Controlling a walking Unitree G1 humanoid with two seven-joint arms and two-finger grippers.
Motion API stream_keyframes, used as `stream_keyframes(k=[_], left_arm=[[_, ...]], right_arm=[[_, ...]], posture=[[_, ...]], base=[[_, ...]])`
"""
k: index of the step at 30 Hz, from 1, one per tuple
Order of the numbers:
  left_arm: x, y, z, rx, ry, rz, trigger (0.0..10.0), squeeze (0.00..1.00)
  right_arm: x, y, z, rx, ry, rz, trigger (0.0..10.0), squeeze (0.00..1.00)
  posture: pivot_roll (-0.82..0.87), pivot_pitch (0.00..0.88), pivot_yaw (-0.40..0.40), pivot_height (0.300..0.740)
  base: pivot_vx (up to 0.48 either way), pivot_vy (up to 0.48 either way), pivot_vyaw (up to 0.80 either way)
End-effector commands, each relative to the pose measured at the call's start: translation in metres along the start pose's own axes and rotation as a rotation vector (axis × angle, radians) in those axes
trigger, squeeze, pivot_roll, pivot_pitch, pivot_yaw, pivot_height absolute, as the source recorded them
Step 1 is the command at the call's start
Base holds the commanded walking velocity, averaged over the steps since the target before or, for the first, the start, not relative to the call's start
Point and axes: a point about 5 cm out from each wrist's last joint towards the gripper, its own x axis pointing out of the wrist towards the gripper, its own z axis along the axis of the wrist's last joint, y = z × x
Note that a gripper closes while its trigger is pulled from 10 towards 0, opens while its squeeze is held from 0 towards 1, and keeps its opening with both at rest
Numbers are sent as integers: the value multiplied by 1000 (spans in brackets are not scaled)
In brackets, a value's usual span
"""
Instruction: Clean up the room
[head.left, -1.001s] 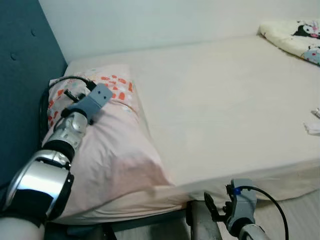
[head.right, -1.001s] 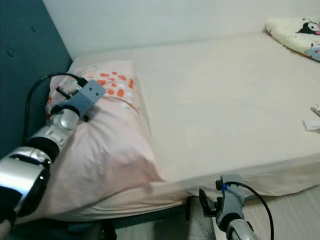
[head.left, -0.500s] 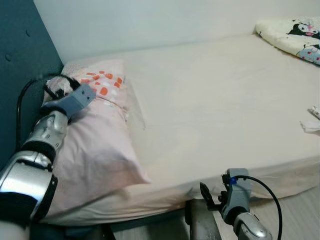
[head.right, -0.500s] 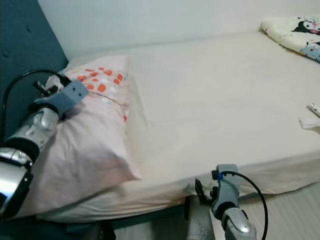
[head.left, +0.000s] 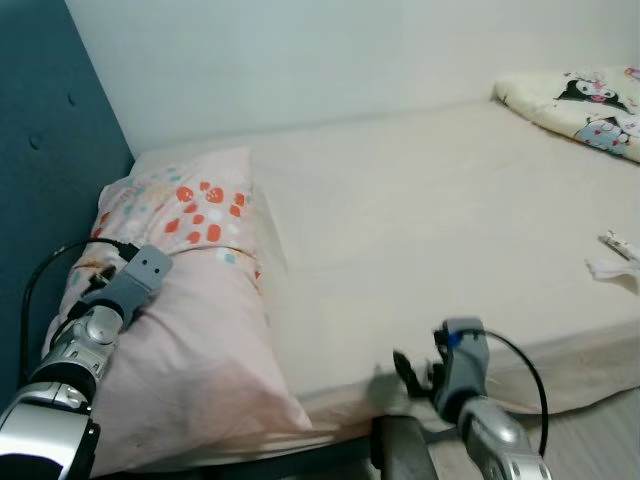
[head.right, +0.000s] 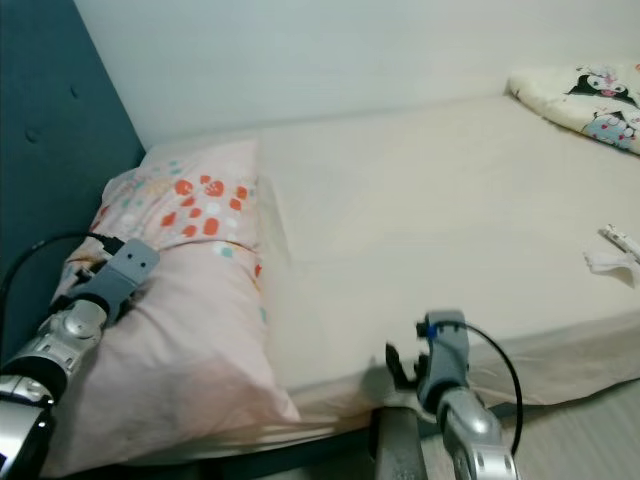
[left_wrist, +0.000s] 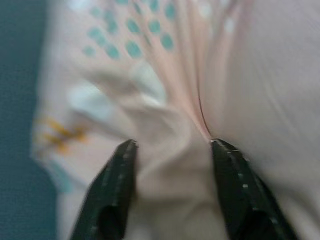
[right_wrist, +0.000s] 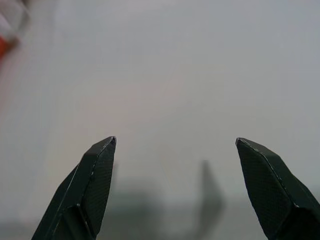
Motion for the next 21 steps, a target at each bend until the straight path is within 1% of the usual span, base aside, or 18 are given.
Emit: stream_keyframes(k=[1, 2, 4, 5, 6, 7, 8, 9, 10, 11, 12, 13, 14, 17, 18, 19, 20, 21], left_arm=[[-4, -11, -13, -110, 41, -163, 10000, 1000], [-6, -14, -8, -177, 9, -258, 10000, 1000], [-6, -14, -8, -177, 9, -258, 10000, 1000], [-9, -16, -5, -214, -17, -345, 10000, 1000], [-9, -16, -5, -214, -17, -345, 10000, 1000], [-15, -14, -6, -203, -27, -420, 10000, 1000], [-15, -14, -6, -203, -27, -420, 10000, 1000], [-23, -10, -8, -156, -19, -477, 10000, 1000], [-23, -10, -8, -156, -19, -477, 10000, 1000], [-32, -4, -8, -113, -19, -527, 10000, 1000], [-37, 1, 3, -153, -67, -541, 10000, 1000], [-37, 1, 3, -153, -67, -541, 10000, 1000], [-40, 4, 11, -186, -105, -552, 10000, 1000], [-60, 10, 63, -442, -406, -668, 10000, 1000], [-60, 10, 63, -442, -406, -668, 10000, 1000], [-65, 12, 72, -481, -459, -694, 10000, 996], [-70, 14, 84, -569, -551, -712, 10000, 0], [-72, 16, 93, -639, -617, -716, 10000, 0]], right_arm=[[3, -1, -5, 3, 14, 6, 10000, 0], [7, -2, -2, 1, 8, 7, 10000, 0], [7, -2, -2, 1, 8, 7, 10000, 0], [11, -3, 1, 1, 0, 9, 10000, 0], [11, -3, 1, 1, 0, 9, 10000, 0], [16, -3, 5, 0, -9, 11, 10000, 0], [16, -3, 5, 0, -9, 11, 10000, 0], [20, -2, 9, 0, -20, 15, 10000, 0], [20, -2, 9, 0, -20, 15, 10000, 0], [25, -2, 14, 3, -33, 21, 10000, 0], [27, -2, 17, 9, -41, 25, 10000, 0], [27, -2, 17, 9, -41, 25, 10000, 0], [28, -2, 19, 13, -45, 27, 10000, 0], [33, -3, 31, 62, -86, 51, 10000, 0], [33, -3, 31, 62, -86, 51, 10000, 0], [34, -4, 33, 69, -95, 56, 10000, 0], [36, -3, 38, 75, -113, 68, 10000, 0], [38, -3, 42, 76, -123, 76, 10000, 0]], posture=[[-114, 0, 52, 466], [-103, 0, 51, 466], [-103, 0, 51, 466], [-96, 0, 49, 466], [-96, 0, 49, 466], [-90, 0, 46, 466], [-90, 0, 46, 466], [-83, 0, 41, 466], [-83, 0, 41, 466], [-76, 0, 35, 466], [-71, 0, 31, 466], [-71, 0, 31, 466], [-69, 0, 29, 466], [-57, 0, 19, 474], [-57, 0, 19, 474], [-57, 0, 19, 479], [-55, 0, 18, 484], [-51, 0, 12, 489]], base=[[0, 0, 0], [0, 0, 0], [0, 0, 0], [0, 0, 0], [0, 0, 0], [0, 0, 0], [0, 0, 0], [0, 0, 0], [0, 0, 0], [0, 0, 0], [0, 0, 0], [0, 0, 0], [0, 0, 0], [0, 0, 0], [0, 0, 0], [0, 0, 0], [0, 0, 0], [0, 0, 0]])
